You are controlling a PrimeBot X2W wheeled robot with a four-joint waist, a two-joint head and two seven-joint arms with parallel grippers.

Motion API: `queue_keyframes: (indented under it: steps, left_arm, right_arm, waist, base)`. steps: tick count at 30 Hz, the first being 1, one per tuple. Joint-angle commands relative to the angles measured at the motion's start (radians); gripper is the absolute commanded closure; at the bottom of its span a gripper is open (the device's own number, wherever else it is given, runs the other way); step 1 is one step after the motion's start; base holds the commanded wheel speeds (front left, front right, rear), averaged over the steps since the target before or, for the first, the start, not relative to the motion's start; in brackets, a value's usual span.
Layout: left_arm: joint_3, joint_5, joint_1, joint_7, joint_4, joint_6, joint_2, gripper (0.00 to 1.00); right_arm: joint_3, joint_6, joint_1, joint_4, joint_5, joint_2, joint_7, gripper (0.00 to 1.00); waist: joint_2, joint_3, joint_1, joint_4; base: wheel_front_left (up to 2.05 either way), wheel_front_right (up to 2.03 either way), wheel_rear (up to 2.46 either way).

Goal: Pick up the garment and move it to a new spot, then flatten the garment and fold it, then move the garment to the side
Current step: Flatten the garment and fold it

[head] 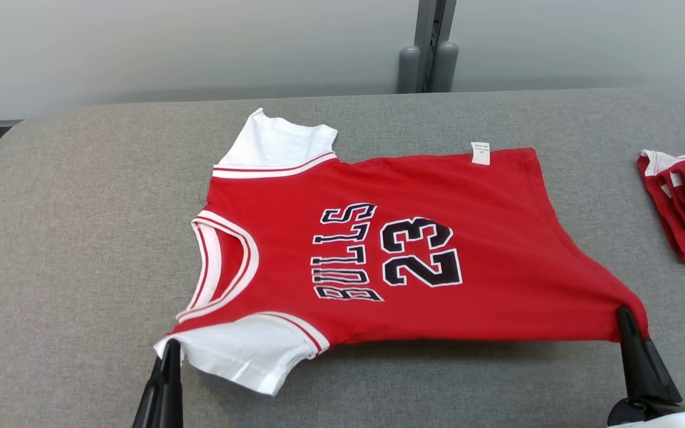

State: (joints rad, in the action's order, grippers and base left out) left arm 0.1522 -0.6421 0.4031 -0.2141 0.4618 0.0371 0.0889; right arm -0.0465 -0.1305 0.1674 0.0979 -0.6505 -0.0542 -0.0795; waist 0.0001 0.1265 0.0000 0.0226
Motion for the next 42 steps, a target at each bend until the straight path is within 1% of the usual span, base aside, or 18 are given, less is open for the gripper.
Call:
queue_keyframes:
  steps: [1,3,4,13,17,20,28,34,38,42]
  left_arm:
    - [-0.001,-0.011,-0.011,-0.001,-0.023,0.007,0.005,1.0]
    - [-0.004,-0.017,-0.027,-0.005,-0.057,0.014,0.005,1.0]
    - [-0.004,-0.017,-0.027,-0.005,-0.057,0.014,0.005,1.0]
    - [-0.039,-0.043,-0.042,-0.026,-0.153,0.033,0.007,1.0]
    - [-0.031,-0.043,-0.041,-0.025,-0.173,0.039,0.014,1.0]
    - [-0.026,-0.046,-0.038,-0.02,-0.19,0.042,0.02,1.0]
    - [-0.006,-0.06,-0.08,-0.021,-0.271,0.061,0.027,1.0]
    - [0.007,-0.054,-0.164,-0.025,-0.351,0.07,0.029,1.0]
    - [0.023,-0.045,-0.262,-0.031,-0.425,0.078,0.027,1.0]
    - [0.026,-0.044,-0.384,-0.041,-0.529,0.085,0.016,1.0]
  right_arm:
    - [-0.001,0.0,-0.01,-0.024,0.007,0.001,0.003,1.0]
    - [0.002,0.0,-0.023,-0.063,-0.011,0.001,0.001,1.0]
    - [0.002,0.0,-0.023,-0.063,-0.011,0.001,0.001,1.0]
    - [0.055,0.0,-0.056,-0.25,-0.041,0.001,-0.021,1.0]
    - [0.053,0.0,-0.049,-0.282,-0.033,0.001,-0.037,1.0]
    - [0.046,0.0,-0.045,-0.293,-0.018,0.001,-0.03,1.0]
    - [0.057,0.0,-0.064,-0.327,-0.014,0.001,-0.013,1.0]
    - [0.087,0.0,-0.099,-0.359,-0.047,0.001,-0.033,1.0]
    - [0.097,0.0,-0.13,-0.385,-0.072,0.001,-0.05,1.0]
    - [0.103,0.0,-0.168,-0.425,-0.102,0.001,-0.074,1.0]
  waist:
    - [-0.0001,-0.001,0.0,-0.002]
    - [-0.0001,0.0,0.0,-0.003]
    - [-0.0001,0.0,0.0,-0.003]
    - [-0.0001,0.005,0.0,0.007]
    - [-0.0001,0.008,0.0,0.018]
    - [-0.0001,0.009,0.0,0.021]
    - [-0.0001,0.004,0.0,0.006]
    - [-0.0001,0.003,0.0,-0.008]
    - [-0.0001,0.006,0.0,-0.012]
    - [-0.0001,0.018,0.0,-0.015]
  base:
    - [0.0,0.0,0.0]
    - [0.0,0.0,0.0]
    - [0.0,0.0,0.0]
    - [0.0,0.0,0.0]
    - [0.0,0.0,0.0]
    - [0.0,0.0,0.0]
    - [0.0,0.0,0.0]
    - [0.0,0.0,0.0]
    - [0.0,0.0,0.0]
    - [0.0,0.0,0.0]
